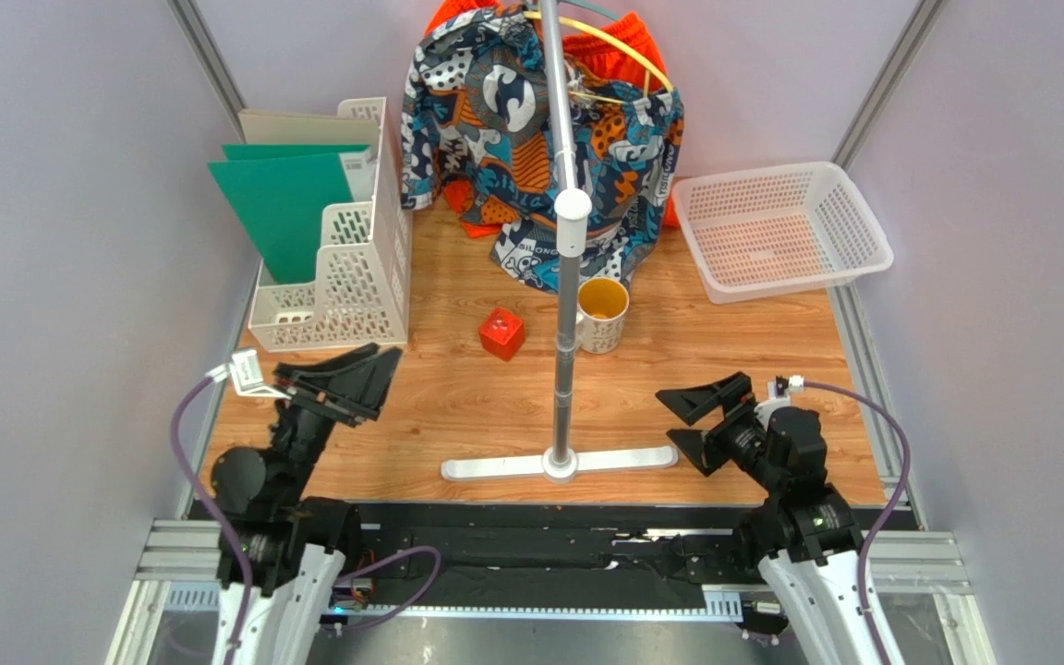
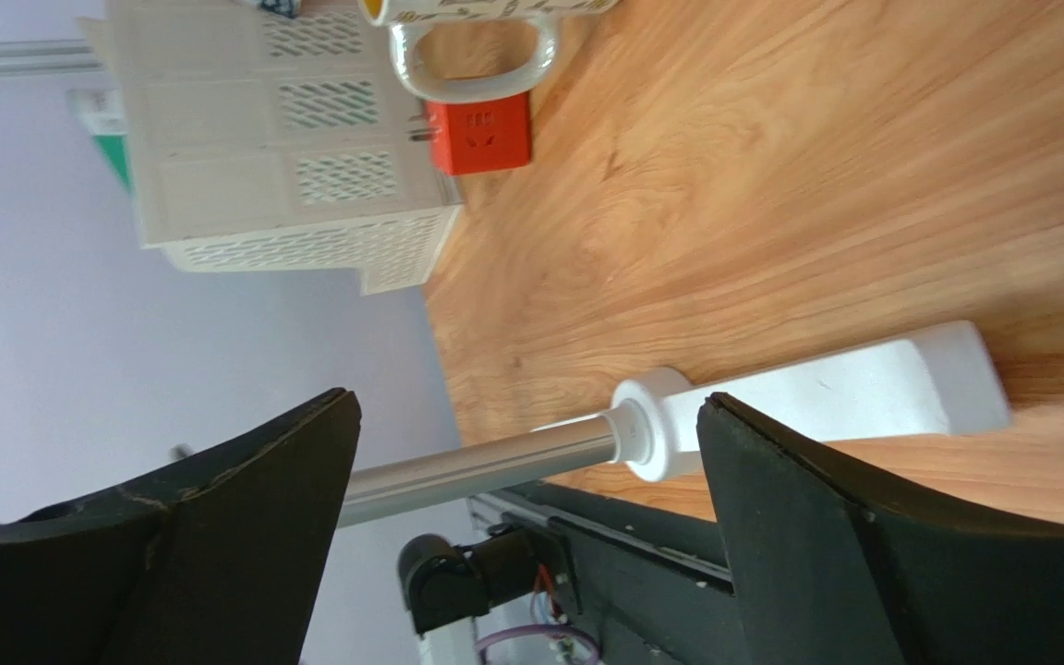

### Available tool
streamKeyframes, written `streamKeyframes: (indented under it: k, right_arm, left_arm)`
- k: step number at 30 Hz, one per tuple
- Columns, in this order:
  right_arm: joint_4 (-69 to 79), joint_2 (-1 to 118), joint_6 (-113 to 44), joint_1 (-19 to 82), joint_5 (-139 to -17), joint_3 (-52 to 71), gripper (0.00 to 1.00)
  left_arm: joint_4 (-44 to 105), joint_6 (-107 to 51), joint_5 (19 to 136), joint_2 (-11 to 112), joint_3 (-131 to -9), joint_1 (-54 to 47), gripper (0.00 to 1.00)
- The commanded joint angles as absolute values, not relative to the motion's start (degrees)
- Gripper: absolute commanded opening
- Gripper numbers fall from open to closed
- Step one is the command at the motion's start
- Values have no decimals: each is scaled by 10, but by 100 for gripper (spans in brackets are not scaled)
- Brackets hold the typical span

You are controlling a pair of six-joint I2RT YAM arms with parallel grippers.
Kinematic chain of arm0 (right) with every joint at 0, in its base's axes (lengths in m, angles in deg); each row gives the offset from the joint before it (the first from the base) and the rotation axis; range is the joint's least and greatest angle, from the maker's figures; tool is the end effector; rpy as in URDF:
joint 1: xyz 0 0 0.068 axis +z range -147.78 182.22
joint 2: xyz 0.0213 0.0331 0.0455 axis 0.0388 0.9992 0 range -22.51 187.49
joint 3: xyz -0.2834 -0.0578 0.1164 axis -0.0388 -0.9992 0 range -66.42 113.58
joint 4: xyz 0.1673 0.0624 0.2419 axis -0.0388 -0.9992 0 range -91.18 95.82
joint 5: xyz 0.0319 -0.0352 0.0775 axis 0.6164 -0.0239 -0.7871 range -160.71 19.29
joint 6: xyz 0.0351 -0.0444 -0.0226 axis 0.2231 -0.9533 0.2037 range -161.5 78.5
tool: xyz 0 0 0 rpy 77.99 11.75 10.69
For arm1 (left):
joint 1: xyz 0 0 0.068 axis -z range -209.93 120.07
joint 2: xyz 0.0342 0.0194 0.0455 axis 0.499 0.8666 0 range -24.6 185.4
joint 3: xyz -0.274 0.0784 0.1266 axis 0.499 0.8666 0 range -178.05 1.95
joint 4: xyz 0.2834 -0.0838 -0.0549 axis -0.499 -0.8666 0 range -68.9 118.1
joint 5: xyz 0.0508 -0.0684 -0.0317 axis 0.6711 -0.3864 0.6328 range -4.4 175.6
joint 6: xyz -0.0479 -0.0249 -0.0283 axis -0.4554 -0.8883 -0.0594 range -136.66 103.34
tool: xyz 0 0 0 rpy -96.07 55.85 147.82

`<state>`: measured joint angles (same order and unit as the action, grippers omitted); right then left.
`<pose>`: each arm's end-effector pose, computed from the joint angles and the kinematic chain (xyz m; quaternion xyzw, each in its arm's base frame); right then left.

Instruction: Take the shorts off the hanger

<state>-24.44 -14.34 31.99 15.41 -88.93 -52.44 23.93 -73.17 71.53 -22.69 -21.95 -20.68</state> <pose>0.0986 0.0378 0.1969 0.3430 0.7609 0.4636 0.2974 0.0689 -0.0225 0.3227 -0.1436 0.5752 -0.4960 0.6344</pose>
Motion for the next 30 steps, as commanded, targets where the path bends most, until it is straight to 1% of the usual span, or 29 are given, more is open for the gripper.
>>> streamKeyframes:
  k: [1, 4, 5, 6, 7, 8, 9, 10, 11, 14, 19, 21, 26, 30]
  right_arm:
    - [-336, -64, 222, 154, -831, -415, 100]
    - [-343, -6, 171, 153, -820, -360, 100]
    - [-345, 16, 155, 152, -810, -349, 100]
    - [-347, 31, 147, 153, -806, -338, 100]
    - [-350, 46, 138, 153, -801, -329, 100]
    - [-367, 60, 132, 153, -786, -305, 100]
    - [-378, 95, 132, 152, -778, -295, 100]
    - [-391, 111, 133, 153, -771, -284, 100]
    - [-419, 132, 136, 153, -762, -264, 100]
    - [-474, 200, 147, 152, -748, -221, 100]
    - [-504, 284, 91, 153, -781, -164, 100]
    - [-510, 293, 74, 153, -784, -132, 100]
    - [-498, 312, -6, 153, -755, -69, 100]
    - [-468, 361, -41, 152, -764, -10, 100]
  left_arm:
    - [33, -633, 792, -172, -315, -210, 99]
    - [-31, -668, 822, -131, -359, -210, 99]
    - [-57, -678, 850, -120, -377, -210, 99]
    - [-139, -686, 870, -92, -398, -210, 100]
    - [-189, -697, 893, -74, -443, -210, 99]
    - [-241, -723, 943, -56, -468, -210, 99]
    - [-319, -726, 958, -22, -490, -211, 99]
    - [-336, -713, 958, -7, -523, -210, 100]
    - [-338, -639, 922, 5, -536, -210, 100]
    - [-333, -530, 863, 45, -573, -210, 99]
    - [-324, -523, 835, 42, -582, -210, 100]
    - [-301, -522, 797, 33, -576, -210, 99]
    - [-303, -510, 767, 58, -591, -210, 100]
    - [-308, -466, 751, 84, -624, -210, 99]
